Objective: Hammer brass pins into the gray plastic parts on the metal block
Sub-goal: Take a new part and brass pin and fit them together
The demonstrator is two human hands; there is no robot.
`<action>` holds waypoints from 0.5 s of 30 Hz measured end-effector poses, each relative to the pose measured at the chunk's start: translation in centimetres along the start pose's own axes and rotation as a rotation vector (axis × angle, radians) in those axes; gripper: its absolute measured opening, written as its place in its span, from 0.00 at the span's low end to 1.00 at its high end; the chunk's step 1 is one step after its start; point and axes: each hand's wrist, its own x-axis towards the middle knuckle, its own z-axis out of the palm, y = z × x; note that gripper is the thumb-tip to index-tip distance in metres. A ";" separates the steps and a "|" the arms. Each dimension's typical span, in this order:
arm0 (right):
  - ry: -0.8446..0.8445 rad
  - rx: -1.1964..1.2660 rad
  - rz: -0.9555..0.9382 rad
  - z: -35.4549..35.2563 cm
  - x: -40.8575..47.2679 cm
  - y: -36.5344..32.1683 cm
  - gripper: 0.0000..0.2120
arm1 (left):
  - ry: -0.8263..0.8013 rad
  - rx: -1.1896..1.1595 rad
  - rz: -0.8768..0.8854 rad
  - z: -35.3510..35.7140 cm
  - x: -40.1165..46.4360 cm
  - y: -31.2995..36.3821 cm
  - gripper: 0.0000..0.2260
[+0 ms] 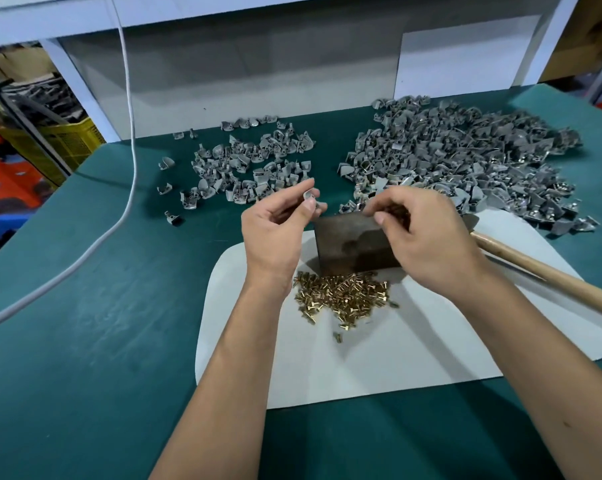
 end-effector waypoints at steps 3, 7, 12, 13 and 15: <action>0.014 0.021 -0.004 0.1 -0.4 0.5 0.12 | -0.049 0.057 0.038 0.5 -0.6 0.1 0.12; 0.094 0.121 -0.050 0.6 -0.7 0.3 0.11 | -0.100 0.108 0.067 0.9 -1.3 0.3 0.07; 0.180 0.229 -0.049 1.5 -1.0 -0.2 0.11 | -0.191 0.190 0.113 1.6 -1.8 0.4 0.08; 0.197 0.228 -0.047 1.6 -1.0 -0.2 0.11 | -0.207 0.203 0.119 1.7 -1.9 0.5 0.09; 0.230 0.221 -0.021 1.7 -1.0 -0.4 0.11 | -0.227 0.208 0.117 1.8 -2.0 0.4 0.10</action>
